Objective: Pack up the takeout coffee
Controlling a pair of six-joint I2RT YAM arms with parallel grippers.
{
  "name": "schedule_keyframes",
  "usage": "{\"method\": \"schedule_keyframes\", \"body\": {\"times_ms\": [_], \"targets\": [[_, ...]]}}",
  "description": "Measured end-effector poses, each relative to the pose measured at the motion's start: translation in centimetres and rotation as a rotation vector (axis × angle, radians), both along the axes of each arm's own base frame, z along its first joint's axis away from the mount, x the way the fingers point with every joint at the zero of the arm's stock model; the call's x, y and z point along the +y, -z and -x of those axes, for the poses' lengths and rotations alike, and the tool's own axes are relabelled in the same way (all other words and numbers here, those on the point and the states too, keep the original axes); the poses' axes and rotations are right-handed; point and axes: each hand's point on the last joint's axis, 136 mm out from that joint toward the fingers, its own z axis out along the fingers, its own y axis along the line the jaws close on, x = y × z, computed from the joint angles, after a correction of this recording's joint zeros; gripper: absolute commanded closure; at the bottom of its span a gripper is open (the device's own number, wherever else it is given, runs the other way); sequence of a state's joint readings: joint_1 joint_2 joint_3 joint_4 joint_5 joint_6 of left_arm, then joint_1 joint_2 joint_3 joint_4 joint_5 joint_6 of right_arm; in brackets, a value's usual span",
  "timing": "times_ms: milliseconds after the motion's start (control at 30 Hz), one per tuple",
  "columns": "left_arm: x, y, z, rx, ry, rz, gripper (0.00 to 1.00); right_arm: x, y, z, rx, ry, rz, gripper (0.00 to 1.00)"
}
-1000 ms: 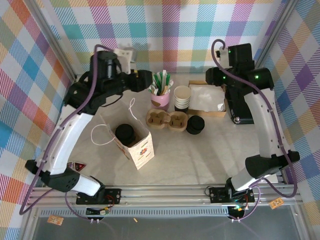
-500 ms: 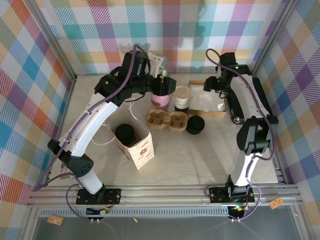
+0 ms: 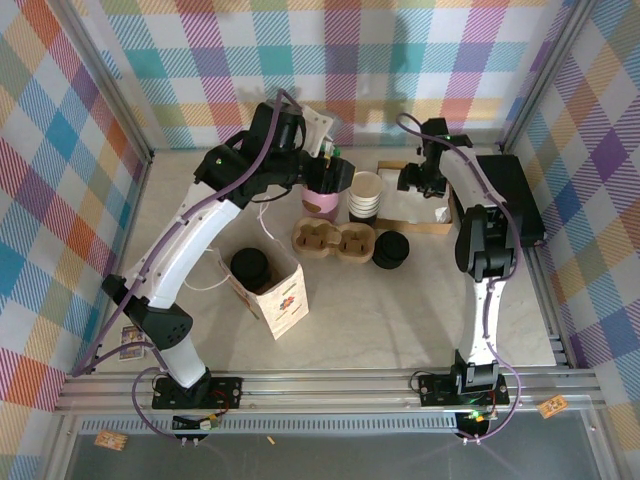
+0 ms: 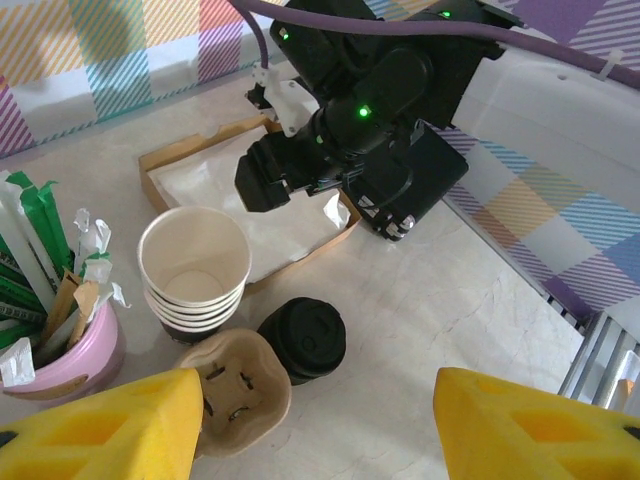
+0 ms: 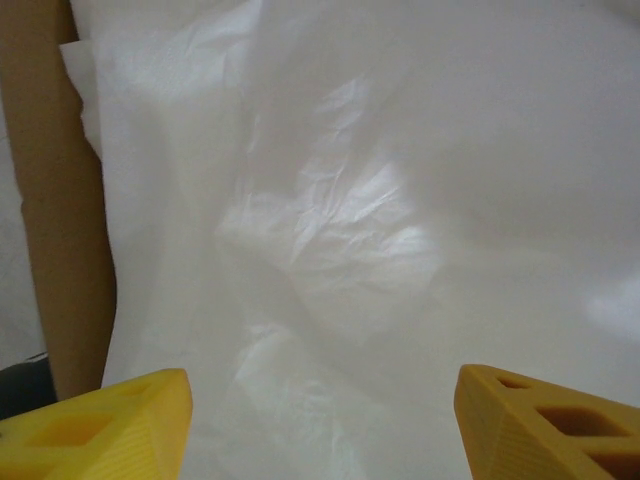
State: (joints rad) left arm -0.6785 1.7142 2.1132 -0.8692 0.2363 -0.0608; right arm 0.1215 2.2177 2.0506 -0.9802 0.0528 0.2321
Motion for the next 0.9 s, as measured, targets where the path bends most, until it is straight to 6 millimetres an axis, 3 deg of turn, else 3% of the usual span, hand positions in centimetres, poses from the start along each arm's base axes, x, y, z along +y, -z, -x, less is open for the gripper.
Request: {"method": "schedule_keyframes", "body": {"times_ms": [233, 533, 900], "targets": [[0.3, 0.5, 0.1, 0.011, -0.009, -0.020, 0.38, -0.2, 2.1, -1.3, 0.021, -0.001, 0.023, 0.30], [0.3, 0.5, 0.1, 0.009, -0.007, -0.023, 0.38, -0.2, 4.0, -0.8, 0.076, -0.001, 0.029, 0.33], [0.6, 1.0, 0.3, 0.011, -0.001, -0.051, 0.37, -0.3, 6.1, -0.4, 0.133, -0.006, 0.038, 0.68]]}}
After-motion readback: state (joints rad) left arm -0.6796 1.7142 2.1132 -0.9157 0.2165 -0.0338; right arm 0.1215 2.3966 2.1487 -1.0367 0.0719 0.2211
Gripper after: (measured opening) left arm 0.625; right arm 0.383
